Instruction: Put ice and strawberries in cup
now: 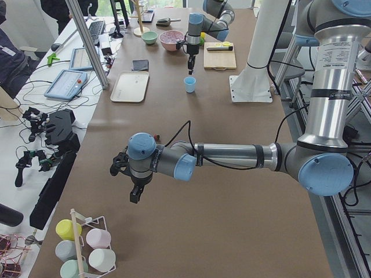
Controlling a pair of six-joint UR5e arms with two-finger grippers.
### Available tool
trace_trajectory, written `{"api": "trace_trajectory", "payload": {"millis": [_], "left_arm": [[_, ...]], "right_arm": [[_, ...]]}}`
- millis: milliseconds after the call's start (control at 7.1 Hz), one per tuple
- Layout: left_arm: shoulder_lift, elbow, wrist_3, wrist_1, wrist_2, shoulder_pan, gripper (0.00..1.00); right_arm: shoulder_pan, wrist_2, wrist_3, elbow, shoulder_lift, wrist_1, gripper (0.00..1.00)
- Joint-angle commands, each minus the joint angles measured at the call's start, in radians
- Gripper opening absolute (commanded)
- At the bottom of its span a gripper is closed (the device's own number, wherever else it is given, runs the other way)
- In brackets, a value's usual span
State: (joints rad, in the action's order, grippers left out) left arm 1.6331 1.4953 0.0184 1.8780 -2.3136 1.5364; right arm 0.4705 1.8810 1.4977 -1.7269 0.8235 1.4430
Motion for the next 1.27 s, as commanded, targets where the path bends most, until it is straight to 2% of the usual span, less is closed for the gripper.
{"api": "trace_trajectory", "payload": {"millis": [0, 423, 564, 704, 1127], "left_arm": [[0.001, -0.012, 0.0, 0.013, 0.0, 0.001, 0.98], [0.008, -0.018, -0.002, 0.013, 0.0, -0.001, 0.98], [0.01, -0.02, -0.002, 0.013, 0.0, -0.001, 0.98], [0.01, -0.02, -0.002, 0.013, 0.0, -0.001, 0.98], [0.016, -0.018, -0.002, 0.013, -0.001, -0.001, 0.98]], "right_arm": [[0.011, -0.022, -0.034, 0.023, -0.003, -0.001, 0.0], [0.002, -0.023, -0.03, 0.042, -0.007, -0.001, 0.0], [0.0, -0.032, -0.028, 0.046, -0.007, -0.016, 0.4], [-0.001, -0.063, -0.025, 0.046, -0.007, -0.024, 0.98], [0.014, -0.056, -0.024, 0.001, 0.006, -0.013, 0.99]]}}
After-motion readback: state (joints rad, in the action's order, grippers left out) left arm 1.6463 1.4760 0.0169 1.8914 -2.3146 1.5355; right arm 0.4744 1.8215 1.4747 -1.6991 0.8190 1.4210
